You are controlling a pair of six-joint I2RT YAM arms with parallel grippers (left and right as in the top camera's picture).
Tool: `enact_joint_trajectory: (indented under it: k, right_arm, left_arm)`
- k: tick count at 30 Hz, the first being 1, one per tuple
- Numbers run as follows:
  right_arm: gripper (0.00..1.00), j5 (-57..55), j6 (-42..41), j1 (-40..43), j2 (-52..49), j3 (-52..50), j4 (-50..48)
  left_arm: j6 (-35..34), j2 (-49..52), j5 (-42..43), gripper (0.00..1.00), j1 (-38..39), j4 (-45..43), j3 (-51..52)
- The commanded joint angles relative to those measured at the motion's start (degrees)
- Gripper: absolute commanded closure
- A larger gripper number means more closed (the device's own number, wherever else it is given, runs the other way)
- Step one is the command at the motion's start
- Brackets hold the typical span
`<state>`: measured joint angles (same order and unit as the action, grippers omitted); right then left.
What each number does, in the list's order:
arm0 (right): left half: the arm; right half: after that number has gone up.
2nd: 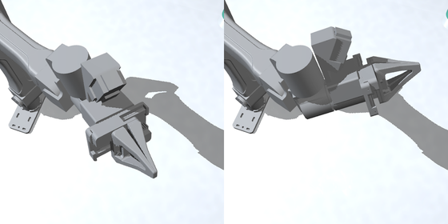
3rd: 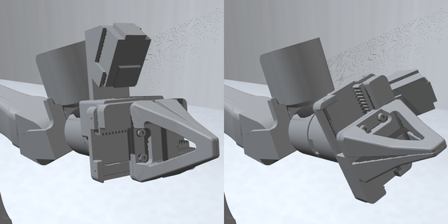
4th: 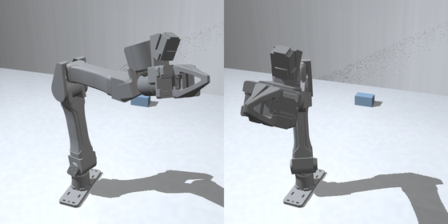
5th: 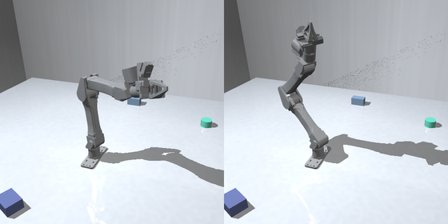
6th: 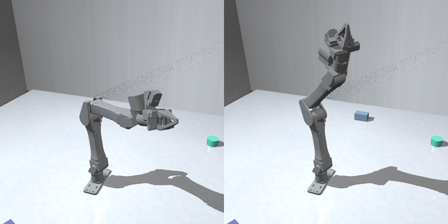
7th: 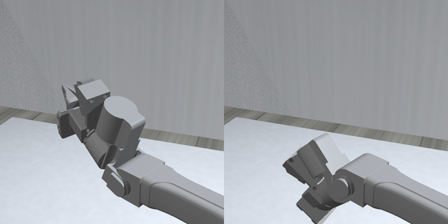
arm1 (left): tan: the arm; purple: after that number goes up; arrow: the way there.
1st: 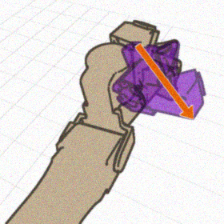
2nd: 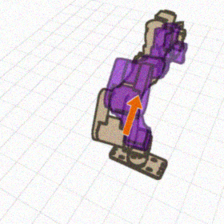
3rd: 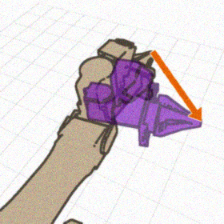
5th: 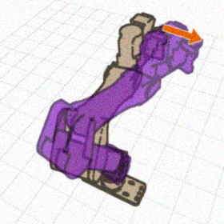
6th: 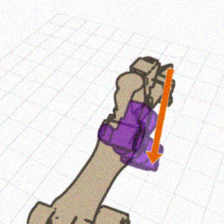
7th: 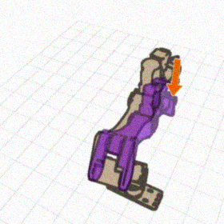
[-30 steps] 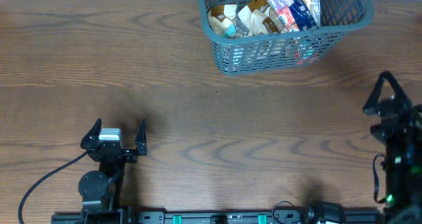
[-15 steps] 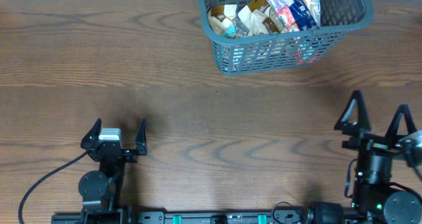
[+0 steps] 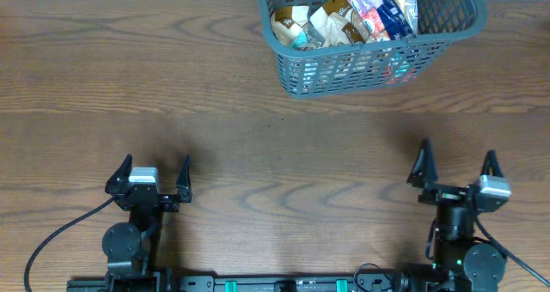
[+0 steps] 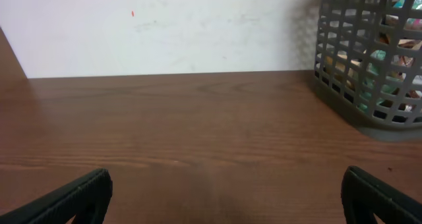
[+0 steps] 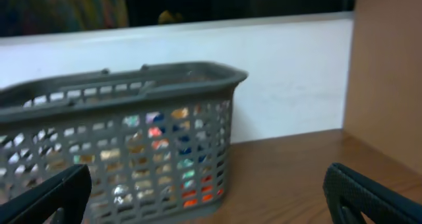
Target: Pack container
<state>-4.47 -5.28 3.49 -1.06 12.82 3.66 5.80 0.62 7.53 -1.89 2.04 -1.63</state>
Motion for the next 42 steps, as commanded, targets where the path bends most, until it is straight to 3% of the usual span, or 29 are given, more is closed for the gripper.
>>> enact_joint_trajectory:
  k: [1,27,42]
  right_arm:
    - [0.01,0.15,1.62,-1.84,0.7,-1.92,-0.24]
    - [0.01,3.08,3.78,-4.33,0.74,-12.35,-0.02]
    - [0.01,3.26,5.16,-4.31,0.74,-12.55,0.44]
  left_arm:
    - [-0.5,-0.39,0.66,0.01,-0.35,1.25,1.4]
    - [-0.5,-0.39,0.63,0.02,-0.35,1.25,1.4]
    - [-0.5,-0.39,0.63,0.01,-0.35,1.25,1.4]
